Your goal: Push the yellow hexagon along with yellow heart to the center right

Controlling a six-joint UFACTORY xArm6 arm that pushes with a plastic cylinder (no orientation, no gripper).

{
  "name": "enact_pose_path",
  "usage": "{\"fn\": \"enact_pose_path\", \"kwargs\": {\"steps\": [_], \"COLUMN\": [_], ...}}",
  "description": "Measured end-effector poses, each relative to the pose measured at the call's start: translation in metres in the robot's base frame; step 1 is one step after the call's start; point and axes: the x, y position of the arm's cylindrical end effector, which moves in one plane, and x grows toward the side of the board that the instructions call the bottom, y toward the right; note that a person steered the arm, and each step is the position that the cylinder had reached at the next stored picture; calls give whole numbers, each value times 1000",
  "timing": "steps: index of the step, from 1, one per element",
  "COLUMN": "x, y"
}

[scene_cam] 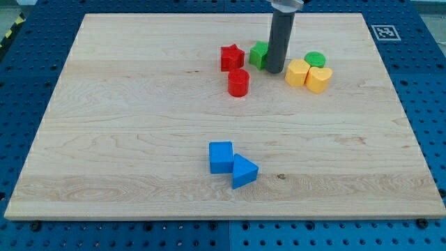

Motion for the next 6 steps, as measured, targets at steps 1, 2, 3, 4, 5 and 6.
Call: {"fn": "enact_pose_path", "kwargs": {"steps": [1,2,3,4,5,6], "x": [3,22,34,40,64,101], "y": [9,30,58,71,71,72]}}
